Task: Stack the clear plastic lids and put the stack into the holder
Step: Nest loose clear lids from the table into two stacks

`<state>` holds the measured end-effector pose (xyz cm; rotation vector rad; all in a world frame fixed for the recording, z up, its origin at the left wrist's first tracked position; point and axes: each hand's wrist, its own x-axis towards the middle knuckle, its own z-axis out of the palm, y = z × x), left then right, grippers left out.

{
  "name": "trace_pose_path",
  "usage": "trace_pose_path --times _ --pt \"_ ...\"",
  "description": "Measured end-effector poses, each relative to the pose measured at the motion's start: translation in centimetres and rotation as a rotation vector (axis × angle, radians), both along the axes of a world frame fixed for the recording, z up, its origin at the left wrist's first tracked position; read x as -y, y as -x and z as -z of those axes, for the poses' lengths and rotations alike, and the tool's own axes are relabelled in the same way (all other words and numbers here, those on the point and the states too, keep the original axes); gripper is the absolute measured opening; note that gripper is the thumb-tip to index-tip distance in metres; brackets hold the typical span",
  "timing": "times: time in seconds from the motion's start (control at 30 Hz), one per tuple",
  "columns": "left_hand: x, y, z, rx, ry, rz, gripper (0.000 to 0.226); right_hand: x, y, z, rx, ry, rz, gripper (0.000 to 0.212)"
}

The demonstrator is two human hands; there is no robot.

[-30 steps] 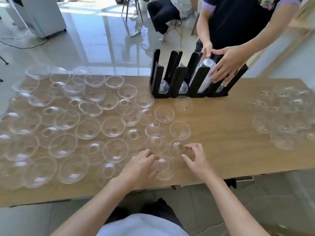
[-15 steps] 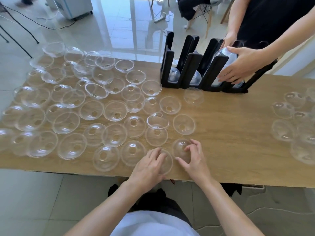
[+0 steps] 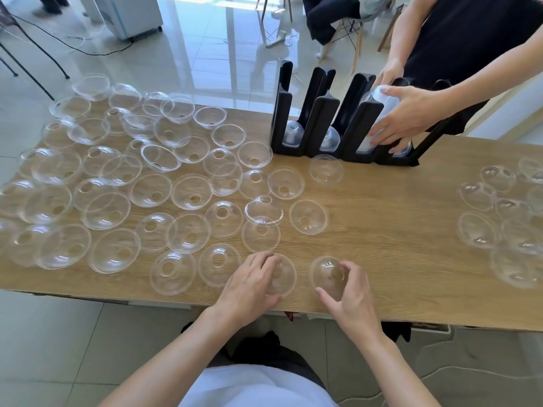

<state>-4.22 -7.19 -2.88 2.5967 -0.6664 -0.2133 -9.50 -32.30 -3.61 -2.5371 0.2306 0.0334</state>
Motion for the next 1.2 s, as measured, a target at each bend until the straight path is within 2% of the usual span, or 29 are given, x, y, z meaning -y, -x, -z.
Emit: trace_pose_path --times 0.07,0.2,0.43,0.6,0.7,0.83,1.0,1.1,1.2 --pt "0.3 0.0 0.1 -0.011 -0.012 0.008 0.075 0.3 0.4 0.2 -0.016 0.014 0.002 0.084" --pt "1.2 0.2 0.7 -0.026 -0.039 0.039 0.076 0.5 0.3 0.2 -0.055 0.034 -0.022 0.090" --pt "1.1 -0.3 0.8 -0.039 0.006 0.034 0.083 0.8 -2.1 -0.6 -0.084 0.008 -0.031 0.078" --pt "0.8 -3.6 -1.0 -0.041 0.159 -0.185 0.064 -0.1 -6.6 -1.7 -0.072 -0.015 -0.074 0.075" --pt "1.0 -7.1 -2.0 0.049 0.244 -0.363 0.053 -0.5 -9.3 -2.0 -0.080 -0.052 -0.029 0.087" --pt "1.6 -10.9 -2.3 0.110 0.179 -0.465 0.062 -0.8 -12.1 -1.9 -0.132 -0.056 -0.001 0.109" --pt "1.7 -13.6 -1.4 -0.045 -0.033 -0.405 0.088 -1.5 -14.6 -1.6 -0.200 -0.056 -0.040 0.131" --pt "1.8 -14.3 -1.0 -0.070 -0.098 -0.351 0.086 -2.0 -15.4 -1.3 -0.208 -0.037 -0.061 0.136" --pt "1.7 -14.6 -0.8 -0.039 -0.060 -0.335 0.085 -2.3 -15.9 -1.2 -0.205 -0.008 -0.079 0.131"
